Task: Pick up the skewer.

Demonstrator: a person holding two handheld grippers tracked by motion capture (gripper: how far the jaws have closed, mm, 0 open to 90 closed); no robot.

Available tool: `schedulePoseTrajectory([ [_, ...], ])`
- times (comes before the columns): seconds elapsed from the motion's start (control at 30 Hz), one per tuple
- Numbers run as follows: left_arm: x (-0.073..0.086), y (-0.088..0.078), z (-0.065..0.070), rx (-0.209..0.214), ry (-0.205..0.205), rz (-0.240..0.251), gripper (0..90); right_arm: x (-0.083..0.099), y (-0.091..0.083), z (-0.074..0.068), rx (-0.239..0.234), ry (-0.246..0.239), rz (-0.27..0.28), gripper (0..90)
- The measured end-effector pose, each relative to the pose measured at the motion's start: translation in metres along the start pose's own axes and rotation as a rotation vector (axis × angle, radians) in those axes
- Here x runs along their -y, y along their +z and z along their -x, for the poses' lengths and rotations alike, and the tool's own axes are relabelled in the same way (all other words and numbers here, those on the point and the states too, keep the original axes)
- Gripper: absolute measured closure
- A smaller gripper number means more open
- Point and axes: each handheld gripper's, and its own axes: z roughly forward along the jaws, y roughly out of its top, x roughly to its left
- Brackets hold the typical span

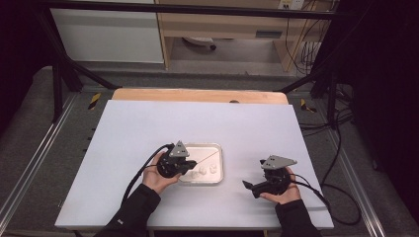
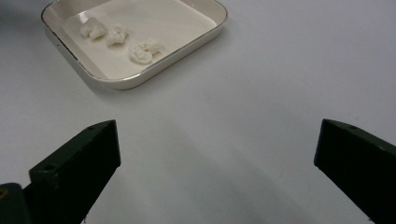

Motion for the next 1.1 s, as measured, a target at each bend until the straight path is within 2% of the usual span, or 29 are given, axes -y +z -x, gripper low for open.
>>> schedulePoseTrajectory([
  [0.07,-0.001,0.000,0.001,0.004,-0.001,-0.003,88.8,-0.006,0.000,-0.005,0.005,-0.042,-0.003,1.6],
  [0.1,-0.001,0.000,0.002,0.006,0.002,-0.009,88.8,-0.006,0.000,-0.005,0.005,-0.042,-0.003,1.6],
  [0.4,-0.012,0.003,0.014,0.023,0.025,-0.018,88.8,-0.014,0.003,-0.014,0.033,-0.154,-0.042,2.9],
  [0.47,-0.015,0.004,0.017,0.027,0.033,-0.023,88.8,-0.016,0.003,-0.016,0.039,-0.180,-0.053,3.2],
  [0.5,-0.017,0.005,0.019,0.027,0.038,-0.026,88.8,-0.018,0.003,-0.017,0.041,-0.207,-0.060,3.5],
  [0.6,-0.021,0.006,0.023,0.029,0.050,-0.032,88.8,-0.020,0.004,-0.019,0.046,-0.228,-0.068,3.7],
  [0.77,-0.030,0.009,0.032,0.041,0.075,-0.041,88.8,-0.023,0.007,-0.023,0.054,-0.309,-0.085,5.0],
  [0.83,-0.032,0.010,0.035,0.042,0.087,-0.046,88.8,-0.024,0.007,-0.024,0.054,-0.316,-0.086,5.4],
  [0.93,-0.036,0.013,0.038,0.047,0.087,-0.050,88.8,-0.025,0.008,-0.027,0.056,-0.363,-0.091,6.7],
  [1.0,-0.038,0.015,0.040,0.049,0.093,-0.053,88.8,-0.025,0.008,-0.027,0.056,-0.371,-0.096,7.1],
  [1.1,-0.040,0.017,0.042,0.052,0.093,-0.058,88.8,-0.024,0.009,-0.029,0.056,-0.408,-0.102,8.9],
])
